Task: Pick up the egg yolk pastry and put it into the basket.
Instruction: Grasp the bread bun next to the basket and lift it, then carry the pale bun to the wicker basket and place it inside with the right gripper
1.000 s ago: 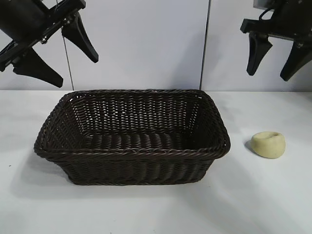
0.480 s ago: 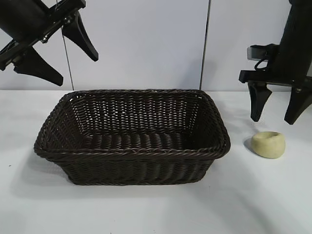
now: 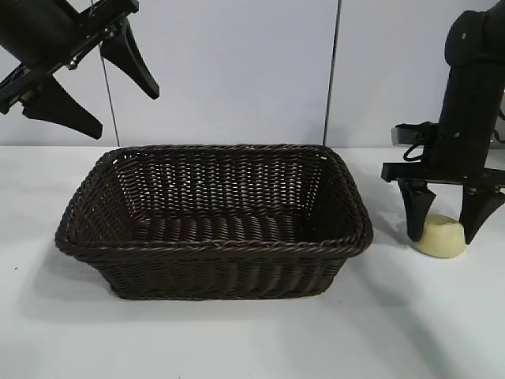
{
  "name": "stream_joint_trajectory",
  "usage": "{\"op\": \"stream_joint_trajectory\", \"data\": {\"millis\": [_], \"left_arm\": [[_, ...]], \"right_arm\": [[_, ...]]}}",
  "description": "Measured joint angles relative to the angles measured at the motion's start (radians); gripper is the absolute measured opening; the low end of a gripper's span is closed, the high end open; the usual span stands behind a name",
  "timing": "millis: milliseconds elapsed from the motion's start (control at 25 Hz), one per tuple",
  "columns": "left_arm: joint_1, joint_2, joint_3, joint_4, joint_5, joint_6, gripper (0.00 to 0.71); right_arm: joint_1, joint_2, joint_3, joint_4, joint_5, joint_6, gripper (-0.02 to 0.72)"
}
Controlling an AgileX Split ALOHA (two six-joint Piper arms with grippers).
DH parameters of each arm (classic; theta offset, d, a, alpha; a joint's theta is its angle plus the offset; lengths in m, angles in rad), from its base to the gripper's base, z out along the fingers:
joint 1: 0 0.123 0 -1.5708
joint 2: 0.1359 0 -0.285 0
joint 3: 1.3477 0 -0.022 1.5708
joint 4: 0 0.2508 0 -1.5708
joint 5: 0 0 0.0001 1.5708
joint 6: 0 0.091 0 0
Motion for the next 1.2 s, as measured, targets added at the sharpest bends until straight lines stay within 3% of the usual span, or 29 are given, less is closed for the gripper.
{"op": "stream_joint_trajectory", "data": {"millis": [360,800,1200], "left_arm": [[0.0,0.0,0.0,0.0,0.0,0.0,0.552],[0.0,0.0,0.0,0.0,0.0,0.0,0.552],[0.0,0.0,0.0,0.0,0.0,0.0,0.552]], "right_arm": [[0.002,-0.215,0.0,0.075,0.001,-0.003,0.037],[0.017,-0.385,0.0,0.218,0.019,-0.022,0.034],[0.271,-0.384,0.005,0.23,-0.003,-0.044,0.033]]}}
